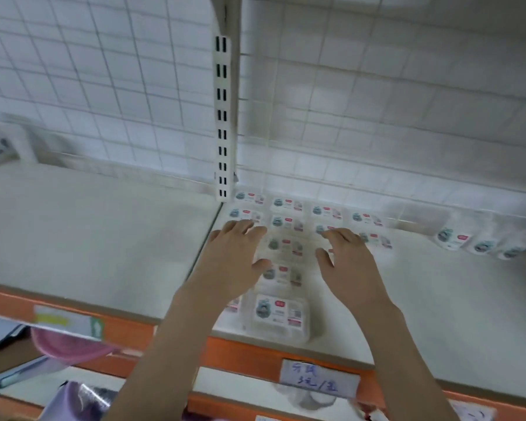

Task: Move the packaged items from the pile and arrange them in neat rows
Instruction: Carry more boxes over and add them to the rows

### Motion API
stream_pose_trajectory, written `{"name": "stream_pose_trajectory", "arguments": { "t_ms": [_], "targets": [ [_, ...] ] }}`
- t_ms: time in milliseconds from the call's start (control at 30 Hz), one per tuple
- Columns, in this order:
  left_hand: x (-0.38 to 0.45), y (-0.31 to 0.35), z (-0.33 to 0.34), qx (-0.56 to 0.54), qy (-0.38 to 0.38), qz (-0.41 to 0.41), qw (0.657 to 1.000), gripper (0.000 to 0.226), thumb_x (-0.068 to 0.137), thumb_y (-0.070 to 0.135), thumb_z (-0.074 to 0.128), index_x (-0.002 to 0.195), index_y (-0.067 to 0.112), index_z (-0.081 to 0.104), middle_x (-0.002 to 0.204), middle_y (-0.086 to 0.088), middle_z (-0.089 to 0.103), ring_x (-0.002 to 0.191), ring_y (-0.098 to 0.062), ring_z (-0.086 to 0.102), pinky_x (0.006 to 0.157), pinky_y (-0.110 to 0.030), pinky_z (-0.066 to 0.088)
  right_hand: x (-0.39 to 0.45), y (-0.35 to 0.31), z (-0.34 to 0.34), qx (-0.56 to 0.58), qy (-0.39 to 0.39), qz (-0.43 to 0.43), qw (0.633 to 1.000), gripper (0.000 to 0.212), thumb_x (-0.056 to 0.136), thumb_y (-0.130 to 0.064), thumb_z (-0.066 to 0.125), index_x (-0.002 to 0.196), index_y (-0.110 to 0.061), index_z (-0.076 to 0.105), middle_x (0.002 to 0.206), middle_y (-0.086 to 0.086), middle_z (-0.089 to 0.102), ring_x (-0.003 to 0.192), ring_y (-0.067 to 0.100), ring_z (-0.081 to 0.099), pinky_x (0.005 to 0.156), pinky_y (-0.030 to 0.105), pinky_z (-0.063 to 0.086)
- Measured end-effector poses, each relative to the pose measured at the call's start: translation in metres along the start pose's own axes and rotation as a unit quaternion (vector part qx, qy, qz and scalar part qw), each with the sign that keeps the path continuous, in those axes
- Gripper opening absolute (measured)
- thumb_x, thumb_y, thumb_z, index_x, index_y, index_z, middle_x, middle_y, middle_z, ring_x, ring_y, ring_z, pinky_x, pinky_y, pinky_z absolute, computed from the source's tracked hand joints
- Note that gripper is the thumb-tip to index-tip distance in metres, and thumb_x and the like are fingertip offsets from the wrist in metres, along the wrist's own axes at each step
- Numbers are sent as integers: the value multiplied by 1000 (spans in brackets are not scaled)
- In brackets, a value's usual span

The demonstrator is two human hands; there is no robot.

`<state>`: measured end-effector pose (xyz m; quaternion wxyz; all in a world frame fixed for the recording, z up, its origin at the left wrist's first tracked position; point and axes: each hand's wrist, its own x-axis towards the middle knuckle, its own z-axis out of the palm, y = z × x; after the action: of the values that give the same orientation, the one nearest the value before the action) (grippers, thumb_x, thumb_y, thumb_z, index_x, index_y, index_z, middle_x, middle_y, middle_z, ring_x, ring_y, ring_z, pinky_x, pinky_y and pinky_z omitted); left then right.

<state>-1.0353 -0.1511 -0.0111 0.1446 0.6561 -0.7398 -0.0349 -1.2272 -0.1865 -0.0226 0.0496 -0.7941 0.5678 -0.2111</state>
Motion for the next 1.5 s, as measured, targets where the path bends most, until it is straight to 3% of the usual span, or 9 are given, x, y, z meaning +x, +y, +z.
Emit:
{"name": "stream_pose_trajectory", "arguments": {
  "t_ms": [267, 433, 700, 933, 1067, 1200, 1367, 1500],
  "targets": [
    [-118, -202, -60, 27, 33, -133, 990, 48, 93, 36, 47, 138, 26, 35, 133, 6, 47, 123, -18, 41, 97, -32, 31, 2, -204, 84, 53, -20, -46, 997, 36, 94, -20, 46, 128, -10, 49, 128, 6, 51, 116, 23, 47, 97, 28, 33],
    [-197, -329, -95, 29, 61, -208, 976, 40, 91, 30, 51, 130, 21, 49, 123, 1, 58, 116, -23, 48, 91, -32, 36, -3, -339, 154, 86, -62, -93, 990, 35, 89, -15, 53, 124, -8, 54, 122, 8, 56, 115, 25, 49, 96, 28, 34],
    [-266, -464, -128, 12, 92, -316, 944, 39, 92, 31, 50, 129, 20, 50, 123, 0, 59, 115, -22, 49, 91, -34, 41, 29, -486, 221, 92, -100, -166, 977, 34, 88, -16, 54, 122, -8, 55, 120, 10, 57, 110, 27, 52, 93, 31, 37],
    [-271, -550, -142, 26, 90, -342, 935, 37, 94, 34, 47, 129, 22, 49, 122, 3, 58, 114, -20, 49, 92, -33, 40, 101, -560, 265, 55, -111, -193, 973, 40, 92, -19, 48, 131, -9, 46, 128, 11, 50, 118, 27, 43, 98, 31, 32],
    [-248, -596, -153, 45, 95, -315, 943, 30, 94, 28, 43, 120, 21, 55, 115, 4, 60, 109, -20, 50, 87, -31, 38, 164, -591, 284, 35, -104, -166, 980, 44, 92, -18, 48, 134, -8, 39, 128, 16, 46, 118, 31, 42, 95, 36, 36],
    [-224, -627, -164, 40, 99, -291, 951, 34, 93, 28, 43, 126, 23, 51, 120, 5, 58, 113, -18, 49, 91, -30, 36, 214, -614, 297, 16, -66, -141, 988, 53, 88, -11, 52, 137, -7, 34, 127, 23, 43, 113, 39, 44, 94, 42, 37],
    [-201, -651, -168, 28, 87, -272, 958, 35, 95, 30, 42, 128, 24, 49, 124, 6, 55, 115, -17, 46, 92, -28, 34, 249, -620, 315, -23, -76, -105, 991, 59, 88, -12, 52, 141, -14, 26, 117, 26, 47, 104, 41, 50, 86, 42, 41],
    [-178, -666, -168, 19, 76, -236, 968, 35, 95, 31, 43, 129, 23, 48, 126, 5, 54, 116, -17, 46, 94, -28, 33, 256, -620, 326, -15, -63, -102, 993, 47, 87, -14, 54, 131, -12, 36, 96, 24, 55, 88, 38, 56, 69, 36, 41]
  ]
}}
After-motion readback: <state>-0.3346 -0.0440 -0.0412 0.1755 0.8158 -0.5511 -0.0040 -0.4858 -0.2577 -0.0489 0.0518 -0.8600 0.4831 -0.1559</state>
